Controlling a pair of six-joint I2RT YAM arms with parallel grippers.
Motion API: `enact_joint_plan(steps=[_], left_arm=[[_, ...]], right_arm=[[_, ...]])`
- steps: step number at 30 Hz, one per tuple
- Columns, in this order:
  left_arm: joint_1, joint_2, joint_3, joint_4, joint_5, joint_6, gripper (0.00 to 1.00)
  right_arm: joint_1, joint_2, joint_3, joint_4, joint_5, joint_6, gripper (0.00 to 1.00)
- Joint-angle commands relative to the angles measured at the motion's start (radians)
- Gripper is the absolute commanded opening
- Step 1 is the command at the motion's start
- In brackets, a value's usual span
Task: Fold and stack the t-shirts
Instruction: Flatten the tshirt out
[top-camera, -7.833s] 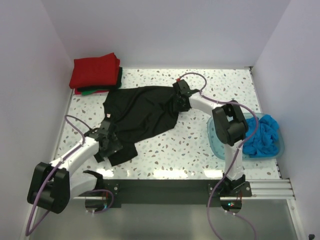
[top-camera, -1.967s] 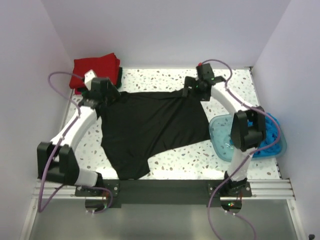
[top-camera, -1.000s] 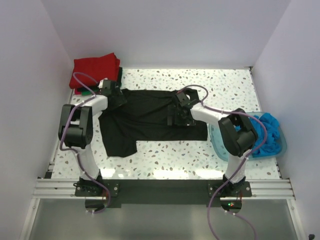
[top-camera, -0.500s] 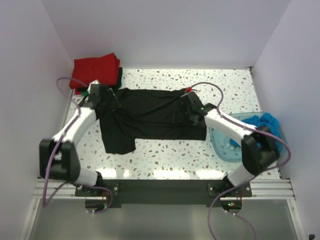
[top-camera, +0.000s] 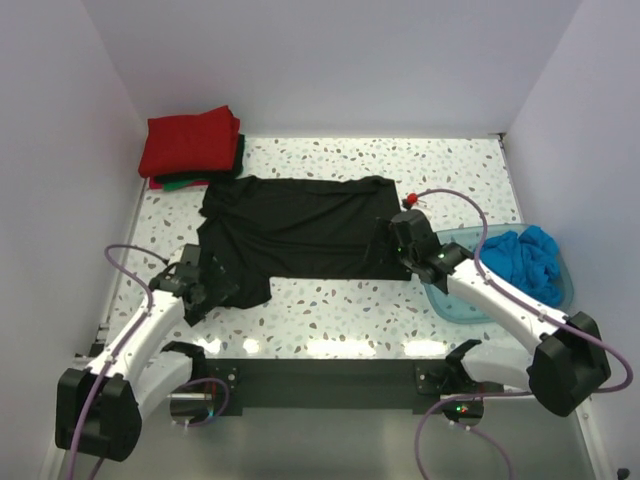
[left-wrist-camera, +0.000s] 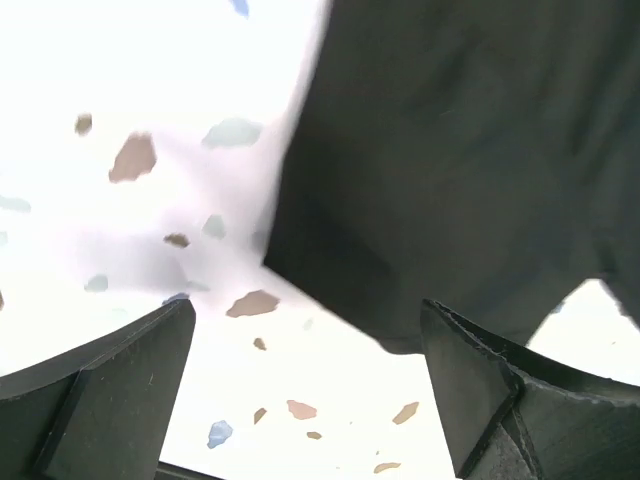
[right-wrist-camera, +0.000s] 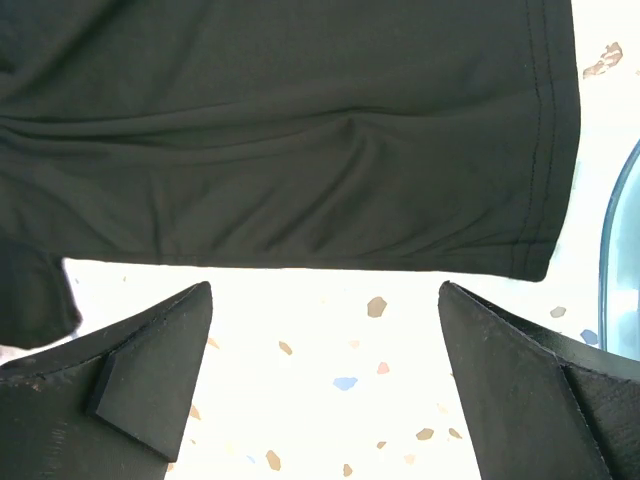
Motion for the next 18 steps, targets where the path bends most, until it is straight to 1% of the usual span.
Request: enact_joint_plan(steps=[1,3,5,6,9,11,14,16,17,18], left_arm=[[-0.007,0.006,-0.055,0.011,0.028,-0.076,1.00],[-0.012,0.043,-0.056,0.025,0.029,-0.071,1.00],[-0.016,0.063,-0.053,0.038,0.005,-0.075,0.96],[-0.015,0.068,-0.053,0.039,-0.006,-0.087,0.90],[-0.015,0.106,-0.056,0.077,-0.031,-0.093,0.82],[-0.015,0.153,-0.056,0.108,-0.034,-0.085,0.81],[-0.015,0.215,-0.044,0.125,-0.055,-0.082,0.71],[-0.013,0.232,-0.044,0.153,-0.054,-0.078,0.61],[-0.013,0.247,-0.044,0.159,-0.057,-0.078,0.54],[-0.013,0.252,-0.042,0.163,-0.061,-0.073,0.51]], right_arm=[[0.001,-0.040,-0.021,0.041,0.038,0.045,0.99],[0.001,-0.040,-0.024,0.036,0.042,0.047,0.99],[-0.001,-0.039,-0.024,0.033,0.044,0.047,0.99],[0.002,-0.039,-0.026,0.031,0.045,0.047,0.99],[0.001,-0.040,-0.029,0.035,0.050,0.045,0.99],[0.001,-0.037,-0.029,0.030,0.050,0.040,0.99],[0.001,-0.037,-0.029,0.021,0.055,0.036,0.99],[0.001,-0.036,-0.029,0.019,0.064,0.033,0.99],[0.001,-0.039,-0.030,0.016,0.065,0.030,0.99],[0.001,-0.040,-0.029,0.015,0.064,0.027,0.99]])
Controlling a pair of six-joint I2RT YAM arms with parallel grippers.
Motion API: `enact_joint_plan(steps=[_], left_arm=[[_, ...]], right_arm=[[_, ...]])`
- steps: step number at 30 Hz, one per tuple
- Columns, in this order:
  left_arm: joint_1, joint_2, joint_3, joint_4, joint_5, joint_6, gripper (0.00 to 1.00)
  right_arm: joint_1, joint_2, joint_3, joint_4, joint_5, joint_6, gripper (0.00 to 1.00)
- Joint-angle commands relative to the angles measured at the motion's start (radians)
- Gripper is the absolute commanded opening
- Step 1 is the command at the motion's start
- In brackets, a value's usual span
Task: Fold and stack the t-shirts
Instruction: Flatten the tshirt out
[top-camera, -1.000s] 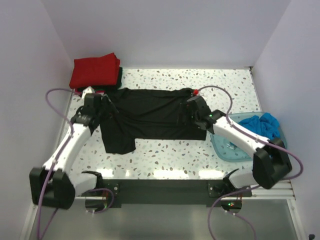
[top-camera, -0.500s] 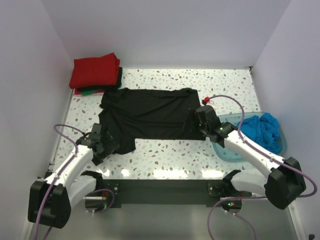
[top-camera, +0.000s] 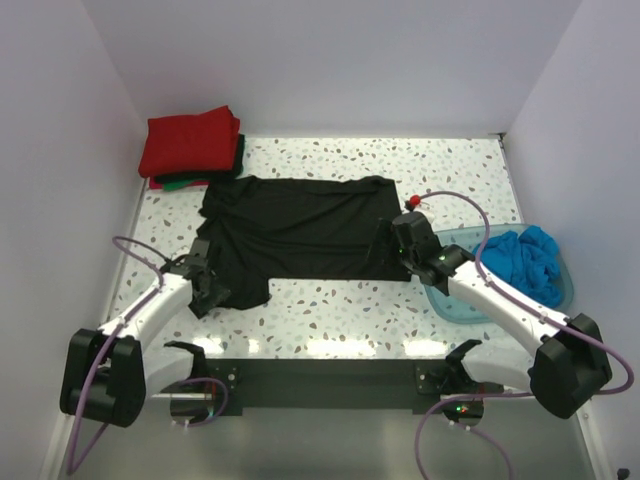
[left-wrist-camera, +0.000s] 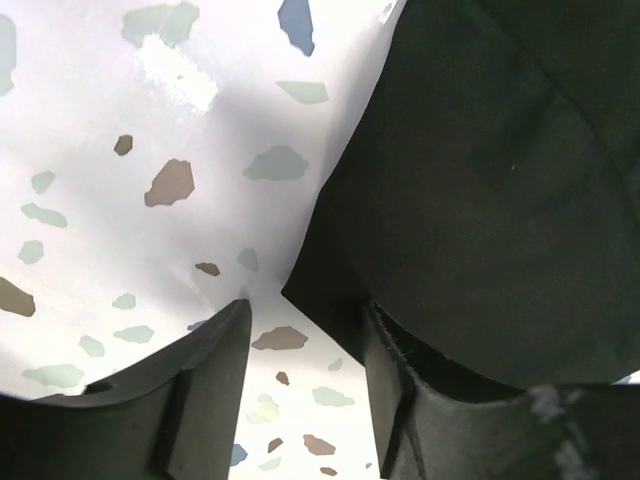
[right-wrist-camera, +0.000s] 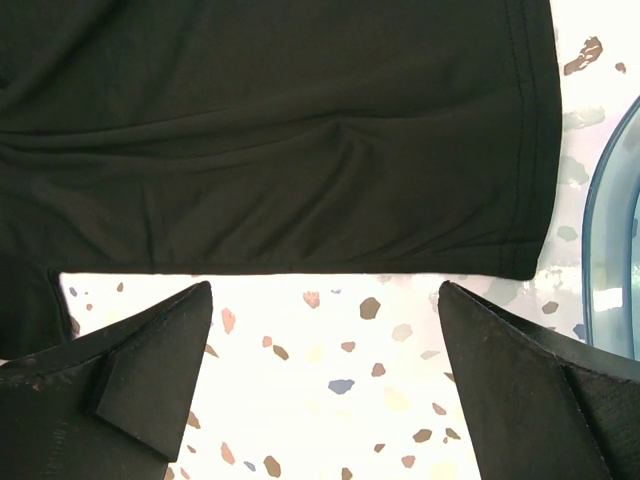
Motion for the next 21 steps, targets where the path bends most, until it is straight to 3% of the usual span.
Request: enact_joint_plan(steps=[1,5,9,10,12,21], left_arm=[[-0.002,0.070,-0.051,0.158,0.007,-0.018,0.50],[0.006,0.130,-0.033,0.195,-0.012,0.025,0.49],[0.006,0.173,-0.047,0.262,0.034,0.057,0.35],[0.006,0.187,-0.048,0.278,0.041,0.061,0.30],[0.006,0.199,-0.044,0.275,0.038,0.071,0.01],[0.009,0.028,0.015,0.040,-0.202,-0.030,0.00]], right_arm=[[0.001,-0.016,-0.009,0.004,0.036,-0.005,0.99],[0.001,-0.023,-0.006,-0.010,0.019,-0.024,0.99],[0.001,-0.045,-0.008,-0.025,0.035,-0.025,0.99],[0.001,-0.047,-0.008,-0.032,0.038,-0.027,0.99],[0.001,-0.054,-0.008,-0.039,0.042,-0.028,0.99],[0.062,-0.047,0.035,-0.092,0.015,-0.105,0.99]])
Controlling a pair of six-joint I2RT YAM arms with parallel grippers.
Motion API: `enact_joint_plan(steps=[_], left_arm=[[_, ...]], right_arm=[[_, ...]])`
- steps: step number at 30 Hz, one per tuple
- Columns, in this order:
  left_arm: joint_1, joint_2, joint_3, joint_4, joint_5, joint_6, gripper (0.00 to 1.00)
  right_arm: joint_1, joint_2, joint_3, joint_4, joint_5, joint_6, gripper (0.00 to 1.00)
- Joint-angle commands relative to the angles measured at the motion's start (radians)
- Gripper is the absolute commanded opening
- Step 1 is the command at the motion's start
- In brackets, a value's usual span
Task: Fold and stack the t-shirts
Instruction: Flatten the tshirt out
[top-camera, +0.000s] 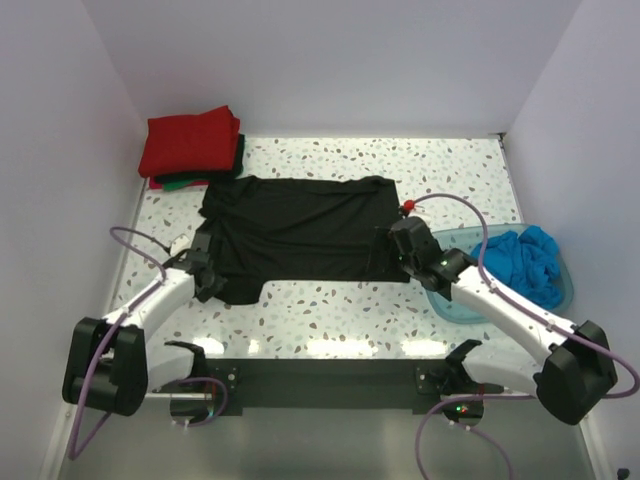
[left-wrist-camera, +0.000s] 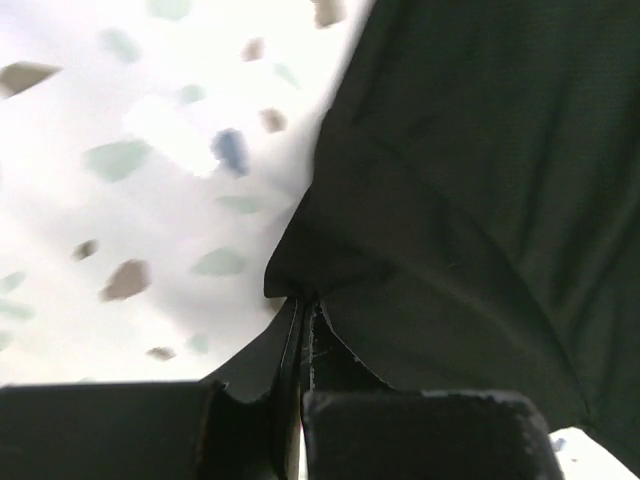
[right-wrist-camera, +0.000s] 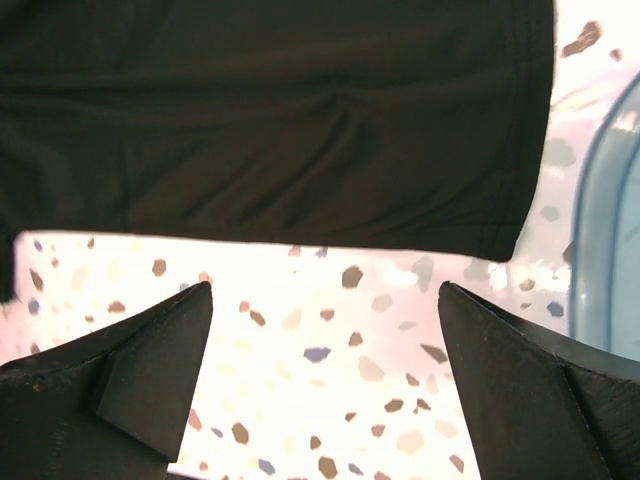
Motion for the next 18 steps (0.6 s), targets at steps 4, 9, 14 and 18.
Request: enact_joint_plan(steps=[4,9,14,18], left_arm=[[0.011,-0.214,0.009,-0.204,-0.140,-0.108,0.00],[0.014,-0.322,0.061,-0.295,-0.216,-0.140,0.00],[0.014,-0.334,0.064,-0.292,-0.197,-0.136,0.00],[0.014,-0.345,0.058,-0.283,-0.180,-0.127,0.00]], right_arm=[[0.142,0.057,0.083,-0.084,0.094,-0.021,0.99],[0.195,0.140,0.071,-0.095,0.160,0.110,0.99],[0.194,0.130,0.011,-0.124,0.264,0.263,0.99],[0.192,0.136,-0.024,-0.107,0.255,0.296,0.97]])
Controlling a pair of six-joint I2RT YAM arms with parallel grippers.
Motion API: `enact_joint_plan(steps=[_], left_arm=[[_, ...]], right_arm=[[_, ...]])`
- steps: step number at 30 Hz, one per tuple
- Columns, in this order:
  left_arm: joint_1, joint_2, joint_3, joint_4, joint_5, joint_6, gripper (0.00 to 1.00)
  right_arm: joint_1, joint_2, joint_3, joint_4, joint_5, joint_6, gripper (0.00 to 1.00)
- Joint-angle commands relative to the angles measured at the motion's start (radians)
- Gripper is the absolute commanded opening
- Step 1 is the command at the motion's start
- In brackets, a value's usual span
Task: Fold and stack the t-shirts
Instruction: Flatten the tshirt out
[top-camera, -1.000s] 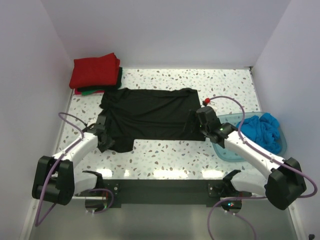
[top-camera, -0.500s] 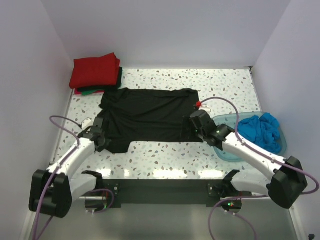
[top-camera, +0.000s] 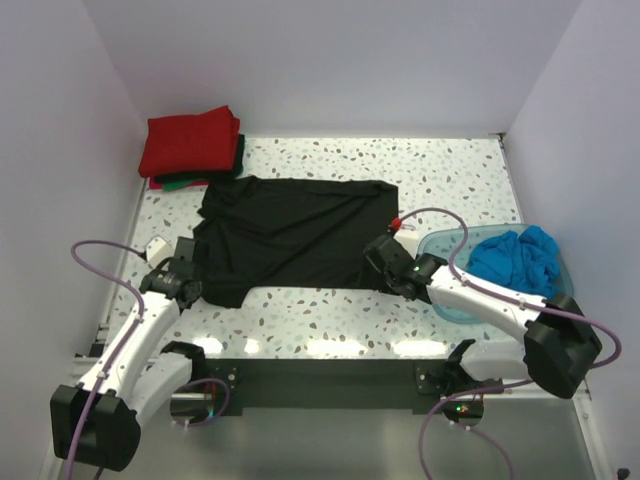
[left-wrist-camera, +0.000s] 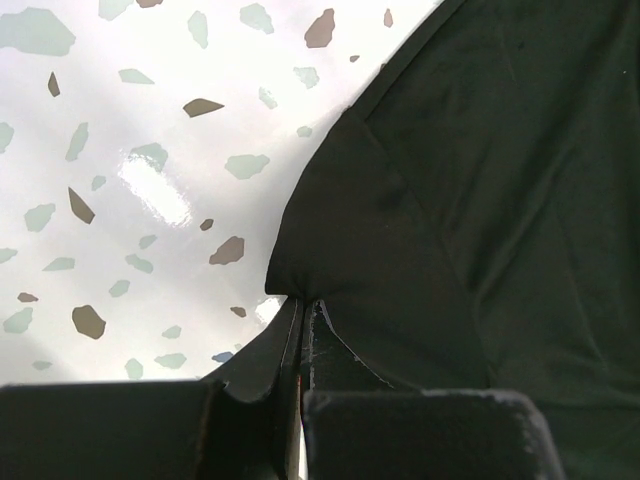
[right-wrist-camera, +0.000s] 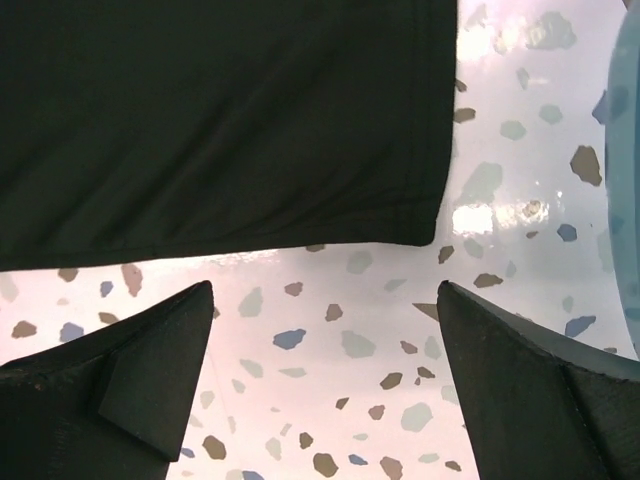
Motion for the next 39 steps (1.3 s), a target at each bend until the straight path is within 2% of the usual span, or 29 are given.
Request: enact_joint_plan(steps=[1,8,13,18,25,27,29,30,33,34,35,38,39], left_arm=[[0.007,-0.019,0.025,-0.018,-0.019,-0.013,0.00],[0.007,-0.047,0.003,0.004,0.015,0.003,0.00],[0.007,-0.028,0.002,0.019,0.035,0.010,0.00],[0.007,-0.034,0.005,0.017,0.032,0.010,0.00],[0.007,-0.040,0.002,0.019,0.032,0.008,0.00],[0.007,-0.040,0.000,0.021,0.035,0.008,0.00],[0.007,-0.042,0.002,0.022,0.036,0.010,0.00],[0.007,-0.043,0.002,0.022,0.035,0.010,0.00],[0.007,-0.053,0.009,0.019,0.036,0.013,0.00],[0.007,-0.056,0.022,0.021,0.044,0.017,0.00],[0.007,-0.060,0.031,0.024,0.047,0.032,0.00],[0.007,-0.091,0.092,0.024,0.058,0.069,0.00],[0.007,-0.109,0.123,0.016,0.056,0.075,0.00]], right_arm=[[-0.004,0.008,-0.026,-0.007,0.069,0.095,0.97],[-0.115,0.085,-0.058,0.097,0.023,0.070,0.87],[-0.123,0.143,-0.046,0.136,0.017,0.054,0.71],[-0.121,0.177,-0.064,0.145,0.023,0.064,0.65],[-0.123,0.246,-0.078,0.189,0.033,0.060,0.51],[-0.123,0.258,-0.084,0.209,0.030,0.058,0.41],[-0.123,0.277,-0.092,0.217,0.033,0.052,0.36],[-0.123,0.281,-0.093,0.226,0.043,0.046,0.29],[-0.120,0.265,-0.095,0.243,0.038,0.025,0.14],[-0.118,0.251,-0.093,0.239,0.040,0.018,0.04],[-0.113,0.210,-0.078,0.225,0.046,0.012,0.00],[-0.104,0.118,-0.018,0.119,0.108,-0.023,0.00],[-0.101,0.037,-0.001,0.066,0.122,-0.046,0.00]])
